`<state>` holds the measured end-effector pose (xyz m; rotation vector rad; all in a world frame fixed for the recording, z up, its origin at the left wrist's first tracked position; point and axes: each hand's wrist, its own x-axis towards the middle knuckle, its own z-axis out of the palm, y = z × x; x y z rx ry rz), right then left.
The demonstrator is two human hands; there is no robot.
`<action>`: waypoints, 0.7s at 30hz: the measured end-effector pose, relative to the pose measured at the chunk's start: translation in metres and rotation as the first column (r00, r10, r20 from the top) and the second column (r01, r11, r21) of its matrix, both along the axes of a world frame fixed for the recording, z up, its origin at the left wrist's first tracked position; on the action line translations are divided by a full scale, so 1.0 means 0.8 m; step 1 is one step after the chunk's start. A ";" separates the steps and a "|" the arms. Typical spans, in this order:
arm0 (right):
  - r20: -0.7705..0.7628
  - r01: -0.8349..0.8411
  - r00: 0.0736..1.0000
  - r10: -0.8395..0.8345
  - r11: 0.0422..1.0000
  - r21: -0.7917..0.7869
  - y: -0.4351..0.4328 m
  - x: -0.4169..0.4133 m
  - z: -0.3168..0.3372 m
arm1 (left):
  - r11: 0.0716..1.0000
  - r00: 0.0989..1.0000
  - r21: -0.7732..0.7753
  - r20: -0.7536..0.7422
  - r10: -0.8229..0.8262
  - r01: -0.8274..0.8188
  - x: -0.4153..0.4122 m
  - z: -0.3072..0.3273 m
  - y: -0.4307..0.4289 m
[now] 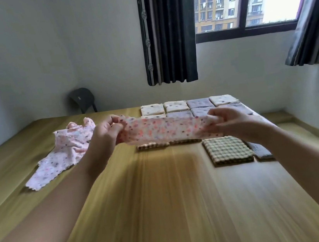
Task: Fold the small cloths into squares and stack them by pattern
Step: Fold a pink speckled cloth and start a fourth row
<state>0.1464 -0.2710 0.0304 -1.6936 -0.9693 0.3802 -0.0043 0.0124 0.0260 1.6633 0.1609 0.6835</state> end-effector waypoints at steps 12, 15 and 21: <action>-0.267 -0.160 0.959 0.094 0.958 -0.238 -0.008 -0.029 -0.104 | 0.998 0.948 0.041 -0.317 -0.042 0.058 -0.056 -0.123 0.005; -0.239 0.038 0.967 -0.092 0.974 -0.221 0.006 -0.023 -0.101 | 0.971 0.935 0.223 -0.317 0.160 -0.090 -0.033 -0.125 0.011; 0.175 0.489 0.872 -0.458 0.791 -0.367 0.051 0.002 -0.105 | 0.798 0.841 0.568 -0.317 0.439 -0.202 0.020 -0.132 0.013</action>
